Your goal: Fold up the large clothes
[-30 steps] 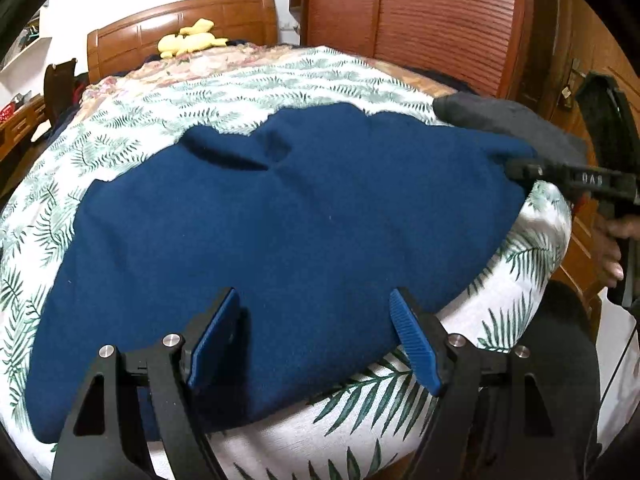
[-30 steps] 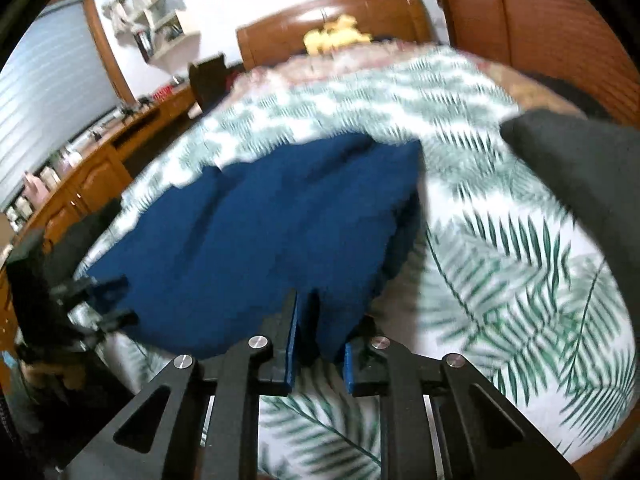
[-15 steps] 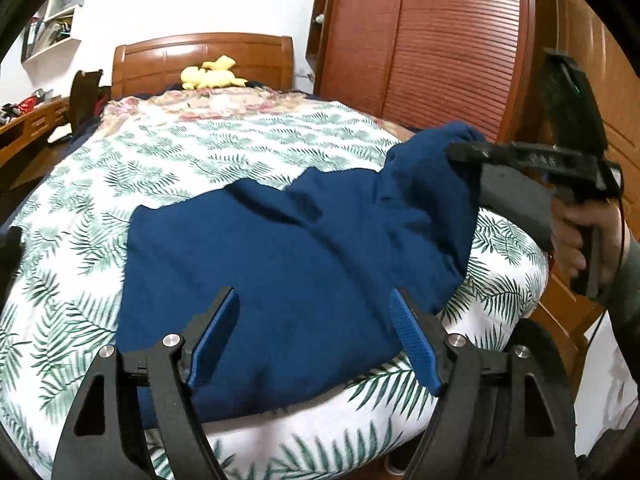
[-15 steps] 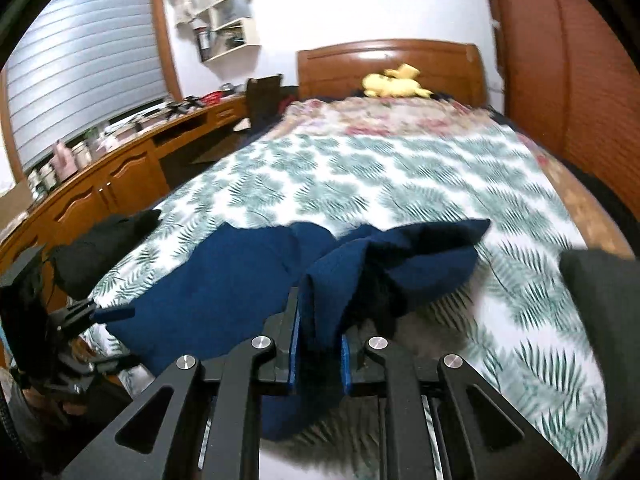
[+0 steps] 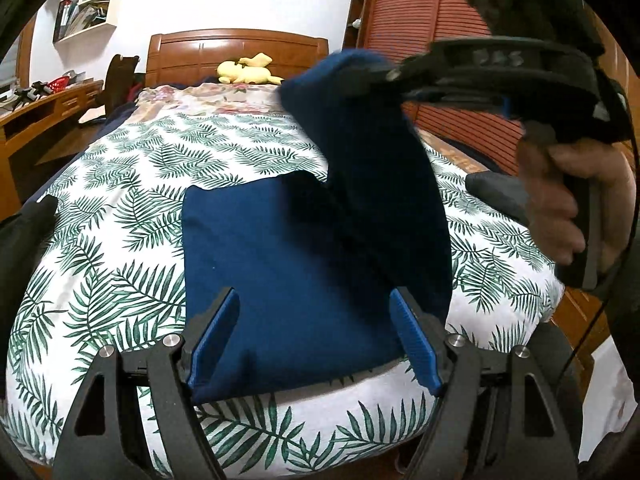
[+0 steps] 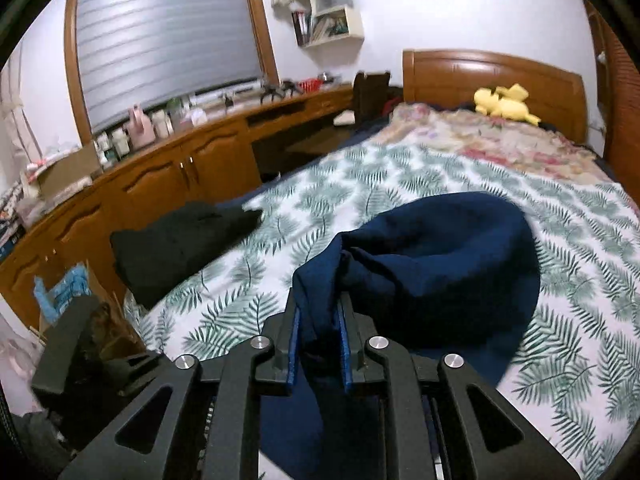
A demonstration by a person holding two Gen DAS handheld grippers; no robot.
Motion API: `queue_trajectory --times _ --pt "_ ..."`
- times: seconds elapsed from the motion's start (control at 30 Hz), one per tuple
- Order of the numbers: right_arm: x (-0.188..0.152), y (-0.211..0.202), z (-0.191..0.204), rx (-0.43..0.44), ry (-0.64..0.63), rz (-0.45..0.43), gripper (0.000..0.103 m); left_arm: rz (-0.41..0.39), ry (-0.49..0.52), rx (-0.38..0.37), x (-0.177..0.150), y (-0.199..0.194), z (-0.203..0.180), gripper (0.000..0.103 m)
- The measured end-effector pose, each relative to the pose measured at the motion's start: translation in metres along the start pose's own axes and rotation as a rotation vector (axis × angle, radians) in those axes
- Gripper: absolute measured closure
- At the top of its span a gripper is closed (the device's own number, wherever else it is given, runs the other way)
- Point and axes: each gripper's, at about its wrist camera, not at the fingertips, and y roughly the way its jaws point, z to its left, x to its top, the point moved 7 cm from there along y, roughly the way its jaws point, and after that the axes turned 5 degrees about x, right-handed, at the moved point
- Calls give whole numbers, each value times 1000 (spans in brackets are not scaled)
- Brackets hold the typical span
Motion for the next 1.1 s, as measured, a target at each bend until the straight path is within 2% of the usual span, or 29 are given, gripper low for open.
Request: queue_trajectory --times 0.07,0.13,0.2,0.3,0.43,0.57,0.63,0.8,0.93,1.1 --pt "-1 10 -5 -7 6 25 73 3 2 0 -1 0 0 25" --pt "-1 7 -9 2 16 14 59 3 6 -2 -1 -1 1 25" --pt "-2 -3 -14 2 24 -6 54 2 8 -2 -1 -1 -1 25" --pt "-14 -10 -27 -52 42 -5 53 1 7 -3 0 -1 0 25" --pt "-44 -4 -52 -136 55 52 53 -4 0 3 2 -1 3 25" --pt "-76 27 -67 -148 82 152 53 3 -24 25 3 1 14 25" --pt "-87 43 -72 -120 95 183 53 8 -50 36 3 4 23 25" --pt "-91 61 -75 -107 73 168 52 22 -93 60 2 9 36 25" --pt "-96 60 -75 -105 69 115 51 13 -99 79 1 11 40 25" --pt "-98 46 -69 -138 16 143 51 -1 -94 97 4 12 43 25"
